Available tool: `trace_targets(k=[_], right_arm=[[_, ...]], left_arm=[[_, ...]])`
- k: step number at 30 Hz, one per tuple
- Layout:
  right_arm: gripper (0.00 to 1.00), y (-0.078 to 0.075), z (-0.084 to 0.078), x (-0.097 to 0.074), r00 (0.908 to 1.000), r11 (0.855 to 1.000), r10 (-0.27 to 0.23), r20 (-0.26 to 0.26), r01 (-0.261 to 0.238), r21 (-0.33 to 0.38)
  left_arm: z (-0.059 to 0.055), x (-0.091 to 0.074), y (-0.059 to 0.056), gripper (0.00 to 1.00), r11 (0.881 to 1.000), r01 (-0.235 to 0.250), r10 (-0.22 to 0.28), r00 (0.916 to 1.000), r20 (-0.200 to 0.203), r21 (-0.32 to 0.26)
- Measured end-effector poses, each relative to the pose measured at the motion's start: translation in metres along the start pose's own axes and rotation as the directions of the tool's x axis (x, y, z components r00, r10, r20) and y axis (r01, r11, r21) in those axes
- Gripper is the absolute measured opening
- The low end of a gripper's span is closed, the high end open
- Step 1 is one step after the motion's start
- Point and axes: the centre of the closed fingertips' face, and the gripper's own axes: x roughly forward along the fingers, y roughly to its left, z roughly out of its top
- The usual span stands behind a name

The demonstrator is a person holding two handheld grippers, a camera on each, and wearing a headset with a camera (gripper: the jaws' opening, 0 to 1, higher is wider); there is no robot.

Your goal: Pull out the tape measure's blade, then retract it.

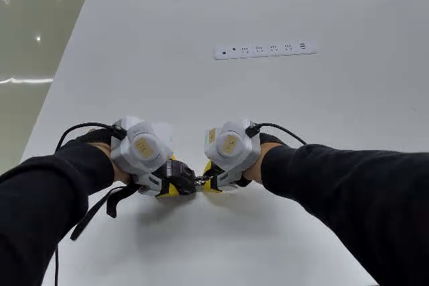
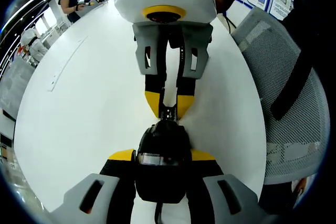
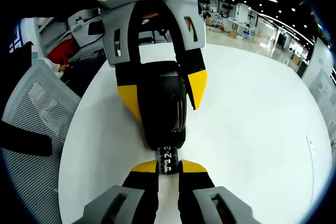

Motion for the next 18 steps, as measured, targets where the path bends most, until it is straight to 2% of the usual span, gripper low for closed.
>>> trace_targets(k=[18], right_arm=[[0.09,-0.003,-0.011,-0.009,0.9998,1.000,-0.013,-0.012,0.013,-0.001]], left_arm=[[0.000,0.000,0.001,0.31,1.000,-0.009,0.009,0.9999,0.007,-0.013]])
